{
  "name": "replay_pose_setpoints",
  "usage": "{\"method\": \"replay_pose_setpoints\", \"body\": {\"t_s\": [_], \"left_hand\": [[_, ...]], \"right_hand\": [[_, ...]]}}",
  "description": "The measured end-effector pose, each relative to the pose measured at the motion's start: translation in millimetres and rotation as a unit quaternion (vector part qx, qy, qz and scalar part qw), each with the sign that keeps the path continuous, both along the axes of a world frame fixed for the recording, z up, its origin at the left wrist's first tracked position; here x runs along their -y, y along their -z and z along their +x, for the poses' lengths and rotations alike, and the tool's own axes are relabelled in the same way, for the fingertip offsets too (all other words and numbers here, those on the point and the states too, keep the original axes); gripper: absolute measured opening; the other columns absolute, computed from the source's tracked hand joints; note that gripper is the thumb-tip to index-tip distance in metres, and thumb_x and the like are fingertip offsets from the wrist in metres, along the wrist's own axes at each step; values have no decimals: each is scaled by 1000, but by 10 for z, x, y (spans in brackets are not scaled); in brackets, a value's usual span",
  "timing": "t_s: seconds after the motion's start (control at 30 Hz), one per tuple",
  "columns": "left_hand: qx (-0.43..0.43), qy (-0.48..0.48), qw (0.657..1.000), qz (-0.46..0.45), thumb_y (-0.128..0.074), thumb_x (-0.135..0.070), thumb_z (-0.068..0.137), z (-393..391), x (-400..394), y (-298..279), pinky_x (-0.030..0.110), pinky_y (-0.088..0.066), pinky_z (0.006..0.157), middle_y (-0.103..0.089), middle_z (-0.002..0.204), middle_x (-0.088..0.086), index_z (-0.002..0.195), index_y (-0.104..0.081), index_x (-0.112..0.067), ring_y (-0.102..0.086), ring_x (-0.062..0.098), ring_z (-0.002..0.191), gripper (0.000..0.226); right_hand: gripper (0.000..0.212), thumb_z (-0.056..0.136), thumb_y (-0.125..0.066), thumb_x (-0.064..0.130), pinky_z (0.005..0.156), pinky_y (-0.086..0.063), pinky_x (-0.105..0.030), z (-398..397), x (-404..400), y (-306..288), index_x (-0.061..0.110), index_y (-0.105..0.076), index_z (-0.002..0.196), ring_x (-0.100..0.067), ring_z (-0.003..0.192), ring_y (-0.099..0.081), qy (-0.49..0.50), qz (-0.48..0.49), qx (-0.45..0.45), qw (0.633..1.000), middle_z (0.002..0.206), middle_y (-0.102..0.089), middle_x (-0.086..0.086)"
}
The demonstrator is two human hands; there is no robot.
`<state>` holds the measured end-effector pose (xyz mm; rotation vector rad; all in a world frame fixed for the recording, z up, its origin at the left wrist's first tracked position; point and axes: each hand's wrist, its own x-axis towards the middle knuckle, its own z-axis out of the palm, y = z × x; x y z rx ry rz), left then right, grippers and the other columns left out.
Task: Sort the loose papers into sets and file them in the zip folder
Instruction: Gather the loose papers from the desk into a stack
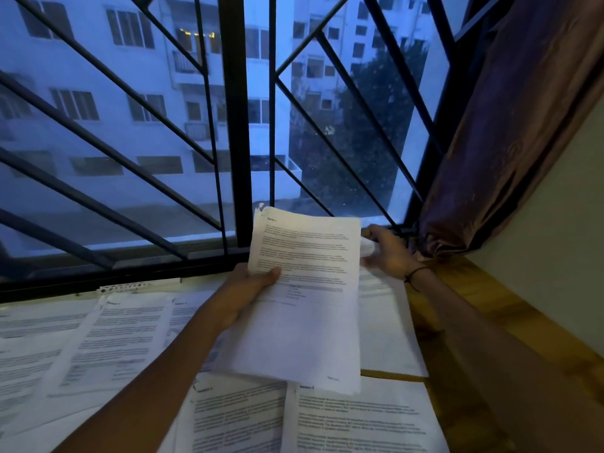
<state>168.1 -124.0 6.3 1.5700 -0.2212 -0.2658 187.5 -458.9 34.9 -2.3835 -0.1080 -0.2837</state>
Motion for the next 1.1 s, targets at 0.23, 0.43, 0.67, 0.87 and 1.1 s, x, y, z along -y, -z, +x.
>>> {"method": "replay_pose_setpoints", "body": {"t_s": [0.23,0.43,0.67,0.87,1.1], "left_hand": [[16,21,999,-30,-75,-31,91,-48,406,-117,36,-57,96,-77,115,-3,124,-71,-19,-73,15,107,35],[70,-32,996,-44,-78,-32,90,-68,594,-253,27,-59,85,-78,103,-13,108,-73,-32,-74,4,96,19],[171,-95,978,-68,-74,-26,93,-142,668,-393,17,-59,70,-75,96,-17,109,-72,-26,-73,-2,88,16],[236,-108,966,-8,-87,-36,80,-162,737,-481,17,-57,72,-64,113,-19,135,-43,-22,-68,-3,92,72],[210,-73,974,-52,-89,-24,77,-43,654,-551,25,-61,78,-75,104,-14,104,-72,-32,-74,7,99,32]], "right_hand": [[54,79,-85,8,85,-60,-46,-461,6,-436,15,-58,125,-30,108,-70,-71,213,58,973,120,-67,-17],[72,87,-71,58,93,-54,-48,-757,-137,-581,2,-49,126,-41,107,-60,-51,468,45,881,122,-59,-27],[57,95,-70,25,109,-45,-58,-1021,-122,-264,8,-49,145,-40,129,-58,-85,566,-40,819,144,-57,-20],[51,87,-75,-5,108,-40,-67,-961,-243,-292,-1,-58,135,-49,127,-57,-98,507,16,856,138,-60,-26],[45,85,-77,1,96,-55,-60,-1006,-341,-509,-1,-63,127,-36,111,-70,-17,452,90,888,121,-72,-18]]}}
